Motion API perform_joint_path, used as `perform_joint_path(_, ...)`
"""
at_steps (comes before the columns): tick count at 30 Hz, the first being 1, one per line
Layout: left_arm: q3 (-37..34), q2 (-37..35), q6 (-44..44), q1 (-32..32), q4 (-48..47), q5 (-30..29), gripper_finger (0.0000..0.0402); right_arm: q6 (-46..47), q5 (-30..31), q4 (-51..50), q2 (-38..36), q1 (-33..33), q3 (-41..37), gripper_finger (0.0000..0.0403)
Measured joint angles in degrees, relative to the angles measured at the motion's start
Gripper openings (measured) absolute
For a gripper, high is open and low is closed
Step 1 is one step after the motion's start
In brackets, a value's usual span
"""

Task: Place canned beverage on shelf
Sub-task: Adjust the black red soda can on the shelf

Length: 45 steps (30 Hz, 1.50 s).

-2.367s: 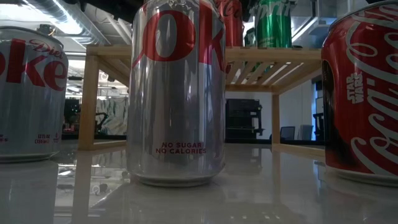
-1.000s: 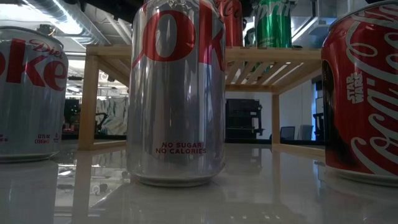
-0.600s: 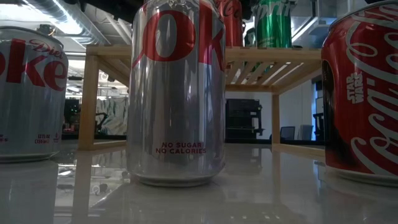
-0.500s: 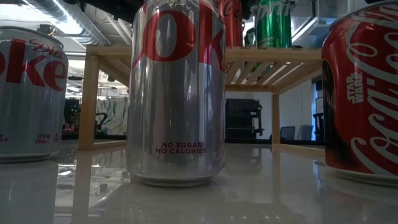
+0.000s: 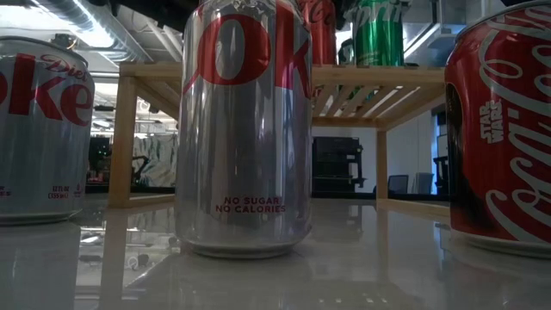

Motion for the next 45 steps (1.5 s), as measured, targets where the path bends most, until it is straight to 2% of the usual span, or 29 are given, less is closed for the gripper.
perform_joint_path(26, 0.0, 0.0, 0.0, 0.0, 0.0, 0.0, 0.0373, 0.0, -0.1, 0.2, 0.1, 0.0, -0.1, 0.0303)
perform_joint_path(35, 0.0, 0.0, 0.0, 0.0, 0.0, 0.0, 0.0373, -0.1, -2.1, -0.1, 0.1, -0.1, -0.1, 0.0305)
perform_joint_path(45, 0.0, 0.0, 0.0, 0.0, 0.0, 0.0, 0.0373, 0.2, -2.5, -0.8, 0.4, 0.0, -0.3, 0.0374)
